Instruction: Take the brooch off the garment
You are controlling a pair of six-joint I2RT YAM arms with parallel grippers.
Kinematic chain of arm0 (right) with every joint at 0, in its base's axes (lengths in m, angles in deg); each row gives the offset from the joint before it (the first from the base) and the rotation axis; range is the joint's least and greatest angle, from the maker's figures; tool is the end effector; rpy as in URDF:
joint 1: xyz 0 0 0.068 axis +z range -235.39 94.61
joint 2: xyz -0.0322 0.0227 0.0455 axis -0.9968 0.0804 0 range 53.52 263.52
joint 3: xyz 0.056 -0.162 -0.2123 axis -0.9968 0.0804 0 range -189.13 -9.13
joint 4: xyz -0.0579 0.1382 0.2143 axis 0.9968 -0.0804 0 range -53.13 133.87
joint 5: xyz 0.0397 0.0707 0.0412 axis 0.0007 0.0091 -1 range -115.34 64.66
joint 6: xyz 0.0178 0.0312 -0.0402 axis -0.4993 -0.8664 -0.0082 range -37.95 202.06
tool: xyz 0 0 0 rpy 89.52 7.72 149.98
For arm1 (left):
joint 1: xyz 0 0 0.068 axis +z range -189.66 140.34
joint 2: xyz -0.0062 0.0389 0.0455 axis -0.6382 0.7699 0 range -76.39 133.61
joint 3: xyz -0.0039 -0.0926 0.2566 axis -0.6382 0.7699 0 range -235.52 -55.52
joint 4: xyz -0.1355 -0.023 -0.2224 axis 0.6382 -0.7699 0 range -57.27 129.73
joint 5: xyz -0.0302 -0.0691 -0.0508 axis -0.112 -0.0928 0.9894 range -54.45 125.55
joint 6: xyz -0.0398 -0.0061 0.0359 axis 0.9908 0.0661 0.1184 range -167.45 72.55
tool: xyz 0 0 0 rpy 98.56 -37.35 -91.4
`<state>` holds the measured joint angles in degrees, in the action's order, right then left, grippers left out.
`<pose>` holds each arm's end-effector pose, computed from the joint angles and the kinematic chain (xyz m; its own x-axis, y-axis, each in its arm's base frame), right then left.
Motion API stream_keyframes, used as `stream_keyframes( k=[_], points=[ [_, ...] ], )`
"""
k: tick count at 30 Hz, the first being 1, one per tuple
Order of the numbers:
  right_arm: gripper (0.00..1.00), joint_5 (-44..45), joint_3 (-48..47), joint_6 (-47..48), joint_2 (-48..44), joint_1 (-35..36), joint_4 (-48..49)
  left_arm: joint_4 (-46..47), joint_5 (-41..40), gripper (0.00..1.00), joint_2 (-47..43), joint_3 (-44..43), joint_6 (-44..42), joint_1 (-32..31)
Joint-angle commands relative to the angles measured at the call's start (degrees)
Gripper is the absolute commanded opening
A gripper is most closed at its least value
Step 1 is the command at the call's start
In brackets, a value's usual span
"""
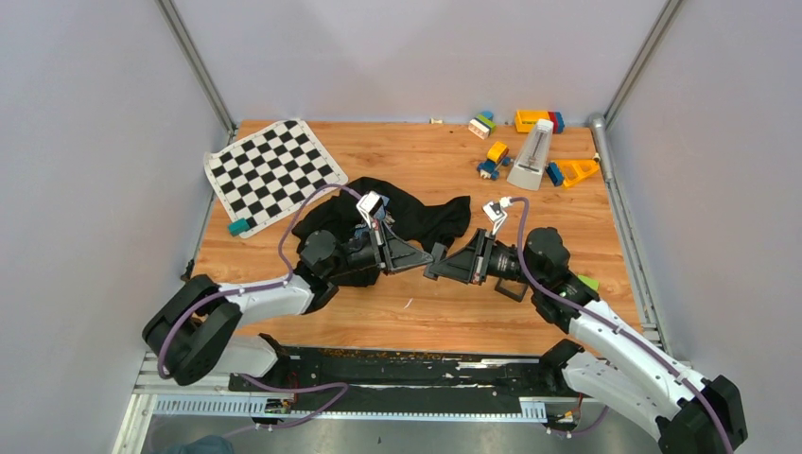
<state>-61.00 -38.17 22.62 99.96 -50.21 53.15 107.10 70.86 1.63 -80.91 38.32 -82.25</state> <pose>0.1448 0.1275 0.2743 -0.8679 0.2442 -0.4325 -0.3786 0.2386 0.8943 0.1785 -0.1921 0.2396 -0.9474 -0.2345 -0.2180 0.2578 -0.1554 -0.9536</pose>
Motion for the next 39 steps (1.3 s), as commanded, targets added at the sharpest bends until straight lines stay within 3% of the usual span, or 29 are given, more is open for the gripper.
stream_keyframes(
  k=[1, 6, 11, 20, 22, 25, 29, 33, 39],
  points=[
    [0.00, -3.40, -2.89, 1.87, 0.56, -1.88, -0.62, -14.40, 2.60, 0.00, -6.82, -3.61, -7.79, -0.39],
    [0.00, -6.55, -0.63, 2.81, 0.22, -5.93, -0.40, -25.36, 0.43, 0.00, -13.15, -3.24, -12.18, 1.19],
    [0.00, -12.04, 3.17, 1.76, 0.05, -10.15, 4.63, -27.22, -0.45, 0.00, -18.83, -0.05, -11.42, 5.69],
    [0.00, -13.39, 2.82, 4.34, 2.87, -10.57, 4.94, -30.68, -0.09, 0.00, -19.67, -0.67, -13.20, 5.93],
    [0.00, -13.50, 2.74, 4.59, 3.02, -10.57, 5.08, -33.83, -0.48, 0.09, -19.79, -1.41, -15.23, 5.94],
    [0.00, -13.39, 2.56, 4.87, 3.45, -10.56, 4.62, -44.21, -2.38, 0.39, -20.78, -3.70, -20.16, 5.87],
    [0.00, -14.06, 2.76, 4.30, 4.21, -10.61, 6.02, -53.99, -7.45, 0.63, -22.64, -5.05, -26.75, 5.82],
    [0.00, -16.41, 2.93, 3.03, 5.99, -10.66, 8.54, -51.18, -7.33, 0.71, -22.03, -3.89, -26.97, 5.83],
    [0.00, -20.82, 3.06, 0.68, 7.74, -10.52, 12.59, -50.29, -5.76, 0.73, -17.83, -4.68, -28.28, 5.84]
  ],
)
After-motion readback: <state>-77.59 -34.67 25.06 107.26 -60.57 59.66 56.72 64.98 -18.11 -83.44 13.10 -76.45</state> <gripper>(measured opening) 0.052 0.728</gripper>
